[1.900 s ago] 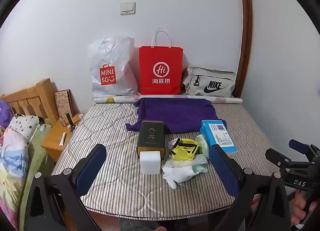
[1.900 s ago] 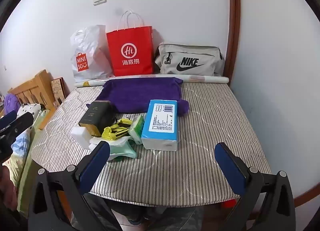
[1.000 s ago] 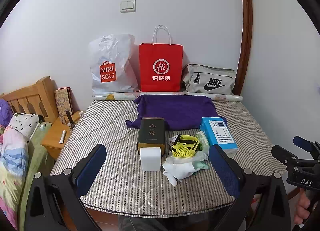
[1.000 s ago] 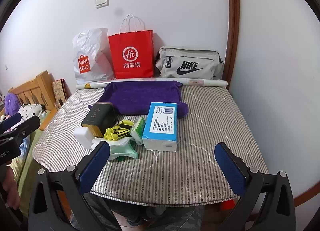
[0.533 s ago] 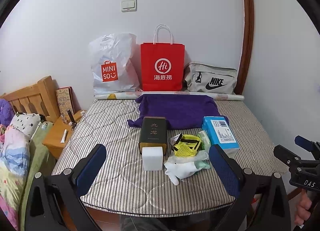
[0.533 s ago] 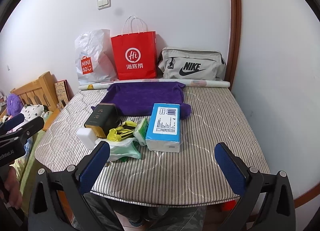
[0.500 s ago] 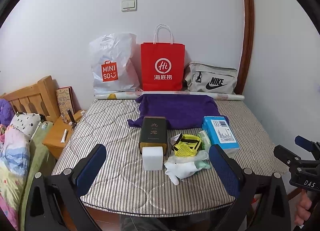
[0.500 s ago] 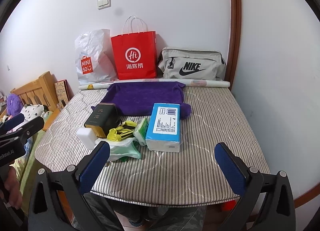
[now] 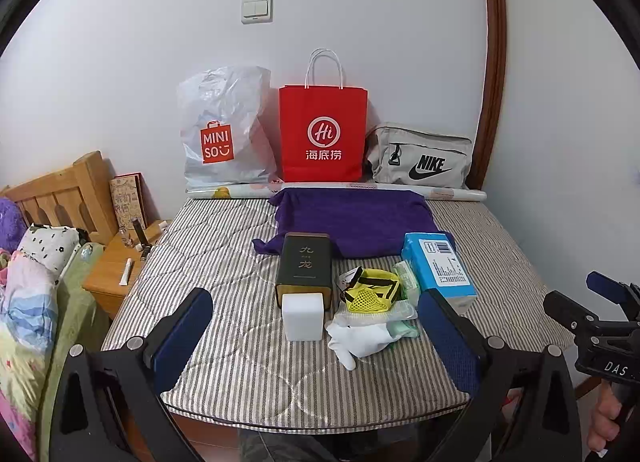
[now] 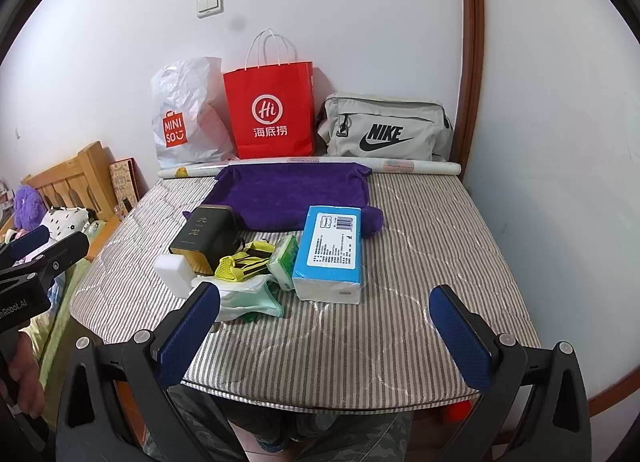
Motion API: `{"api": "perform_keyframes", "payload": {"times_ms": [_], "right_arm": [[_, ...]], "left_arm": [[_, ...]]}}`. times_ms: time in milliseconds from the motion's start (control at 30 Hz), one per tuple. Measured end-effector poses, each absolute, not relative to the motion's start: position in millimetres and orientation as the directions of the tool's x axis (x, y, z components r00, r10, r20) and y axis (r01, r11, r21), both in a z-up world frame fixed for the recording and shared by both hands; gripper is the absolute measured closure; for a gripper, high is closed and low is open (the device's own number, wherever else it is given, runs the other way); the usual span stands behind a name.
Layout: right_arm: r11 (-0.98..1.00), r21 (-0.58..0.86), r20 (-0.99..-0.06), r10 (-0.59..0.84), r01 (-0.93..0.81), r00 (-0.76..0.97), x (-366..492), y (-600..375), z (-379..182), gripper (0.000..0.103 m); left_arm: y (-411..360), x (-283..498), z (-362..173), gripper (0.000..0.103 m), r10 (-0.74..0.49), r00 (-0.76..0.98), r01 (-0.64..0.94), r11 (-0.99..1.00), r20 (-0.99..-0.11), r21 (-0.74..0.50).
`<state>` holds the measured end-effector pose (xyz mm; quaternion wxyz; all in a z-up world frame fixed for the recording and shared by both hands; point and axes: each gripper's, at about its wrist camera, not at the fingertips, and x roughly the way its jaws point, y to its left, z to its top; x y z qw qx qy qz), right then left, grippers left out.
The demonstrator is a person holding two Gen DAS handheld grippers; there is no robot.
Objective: Organize soft objects
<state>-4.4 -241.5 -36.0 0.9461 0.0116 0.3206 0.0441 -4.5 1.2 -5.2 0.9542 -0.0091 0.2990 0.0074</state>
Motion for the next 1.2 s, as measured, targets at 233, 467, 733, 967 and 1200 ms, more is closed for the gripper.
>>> {"api": "perform_keyframes", "payload": {"times_ms": [233,467,733,967,1200], "right_arm": [[0.996,0.054,-0.606,0.089,-0.071,0.791,-5.5,-241.5,-36.1,0.0],[0.996,0.053,-0.606,0.088,-0.071,0.791,-5.8,-242.4,-36.4,0.0],[0.996,0.055,-0.609,0.09,-0.071,0.788,-5.2,-242.8,-36.6,0.0],[0.996,0.055,-0.611,0.089,-0.07,0.787,-3.8,-243.3,-38.3,0.0],[0.996,0.055,-0.614,0.088,-0.069,0.785,-1.6,-243.6,-40.5,0.0]], "left_arm": [[0.9,-4.4,-5.2,0.0,0.007,0.822,-0.02,1.0,-0.569,-0.016],[-0.5,-4.8,-5.2,0.0,-0.001,0.822,-0.016,1.0,-0.57,-0.025],[-2.7,-6.3,-4.6,0.0,-0.009,0.821,-0.009,1.0,-0.571,-0.029],[-3.5,-6.4,-4.4,0.0,-0.012,0.823,-0.004,1.0,-0.568,-0.026],[-3.6,-5.6,-4.0,0.0,-0.018,0.822,0.001,1.0,-0.569,-0.031]]}}
